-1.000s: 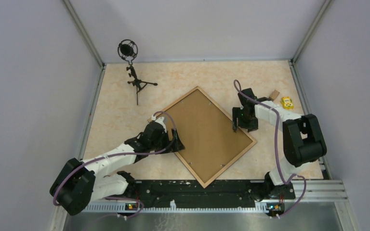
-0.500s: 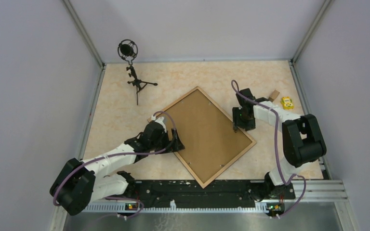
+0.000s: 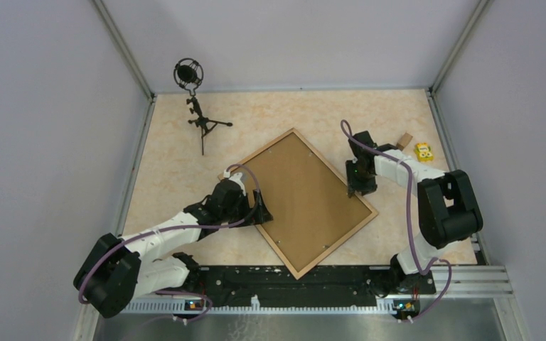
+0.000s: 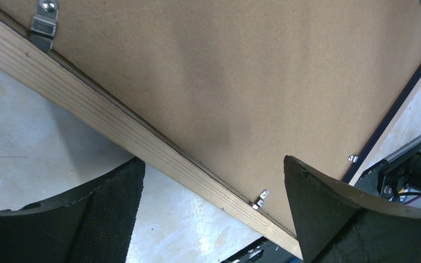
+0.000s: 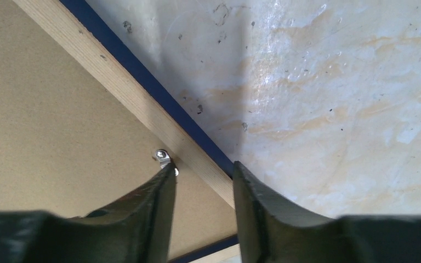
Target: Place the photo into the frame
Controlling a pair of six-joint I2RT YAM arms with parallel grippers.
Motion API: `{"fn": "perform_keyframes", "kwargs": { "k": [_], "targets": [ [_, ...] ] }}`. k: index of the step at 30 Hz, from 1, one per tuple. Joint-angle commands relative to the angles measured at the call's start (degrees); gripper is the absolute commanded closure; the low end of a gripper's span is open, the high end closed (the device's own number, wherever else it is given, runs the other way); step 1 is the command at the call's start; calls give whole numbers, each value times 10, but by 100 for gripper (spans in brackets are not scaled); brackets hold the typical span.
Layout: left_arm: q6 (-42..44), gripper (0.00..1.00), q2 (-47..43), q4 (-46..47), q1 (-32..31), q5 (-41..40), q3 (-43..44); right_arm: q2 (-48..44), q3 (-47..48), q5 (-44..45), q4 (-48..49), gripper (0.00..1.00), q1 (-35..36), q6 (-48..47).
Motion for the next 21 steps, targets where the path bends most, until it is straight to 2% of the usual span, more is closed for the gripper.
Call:
{"fn": "perform_keyframes", "kwargs": {
  "k": [1, 3, 9, 13, 16, 21],
  "targets": [
    [6, 2, 9, 26, 2, 2, 4, -10, 4, 6, 4, 66, 7, -6],
    [5, 2, 10, 28, 2, 2, 2, -6, 6, 9, 8, 76, 7, -8],
    [7, 2, 13, 31, 2, 0, 3, 8, 11, 3, 16, 82, 8, -6],
    [9, 2, 8, 25, 3, -4, 2, -14, 25, 2, -13, 70, 18, 1],
    [9, 2, 7, 26, 2, -4, -1, -43, 34, 5, -36, 57, 28, 3],
    [4, 2, 13, 38, 2, 5, -5, -42, 33, 8, -41, 49, 29, -11]
  ]
}}
